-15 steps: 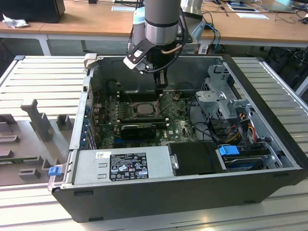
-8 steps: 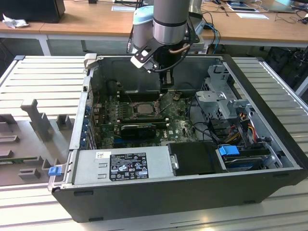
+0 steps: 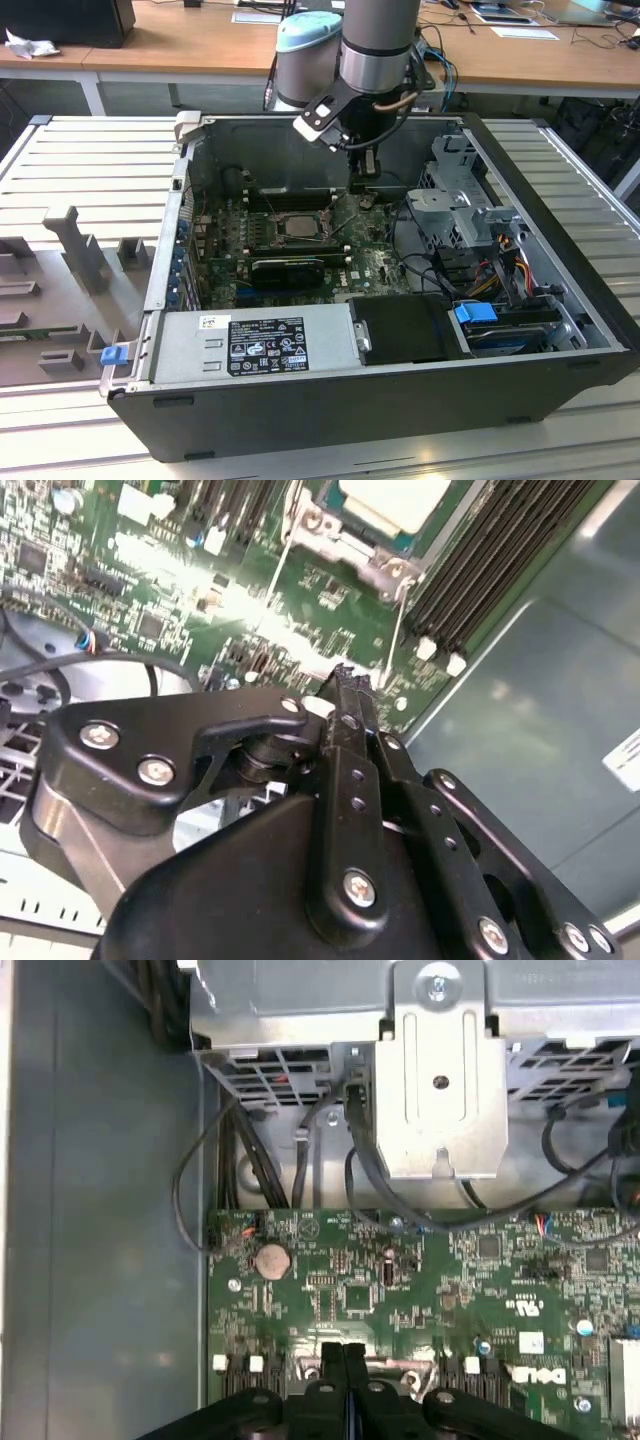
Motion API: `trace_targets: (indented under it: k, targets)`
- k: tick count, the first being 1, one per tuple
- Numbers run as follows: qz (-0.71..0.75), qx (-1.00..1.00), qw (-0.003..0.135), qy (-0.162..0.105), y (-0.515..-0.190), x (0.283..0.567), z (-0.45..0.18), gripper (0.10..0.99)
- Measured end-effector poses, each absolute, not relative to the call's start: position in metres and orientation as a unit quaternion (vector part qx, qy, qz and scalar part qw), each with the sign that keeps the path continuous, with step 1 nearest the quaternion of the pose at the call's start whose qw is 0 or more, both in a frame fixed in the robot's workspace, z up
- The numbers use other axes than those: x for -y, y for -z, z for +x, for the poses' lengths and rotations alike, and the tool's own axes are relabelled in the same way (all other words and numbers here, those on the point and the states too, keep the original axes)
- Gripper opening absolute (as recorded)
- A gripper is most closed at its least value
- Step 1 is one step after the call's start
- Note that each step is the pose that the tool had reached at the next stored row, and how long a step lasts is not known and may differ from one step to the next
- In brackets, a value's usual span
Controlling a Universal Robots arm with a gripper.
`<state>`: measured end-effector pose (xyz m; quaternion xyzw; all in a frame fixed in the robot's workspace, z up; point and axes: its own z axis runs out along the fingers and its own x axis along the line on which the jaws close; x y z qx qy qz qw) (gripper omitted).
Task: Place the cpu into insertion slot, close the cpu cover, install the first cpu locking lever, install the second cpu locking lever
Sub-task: 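Close the cpu cover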
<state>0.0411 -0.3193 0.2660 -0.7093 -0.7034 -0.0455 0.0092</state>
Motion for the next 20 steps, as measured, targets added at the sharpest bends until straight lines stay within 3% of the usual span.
trace_targets:
  k: [20]
  targets:
    - [-0.71,0.704,0.019,0.031,-0.25,0.325,0.044,0.106]
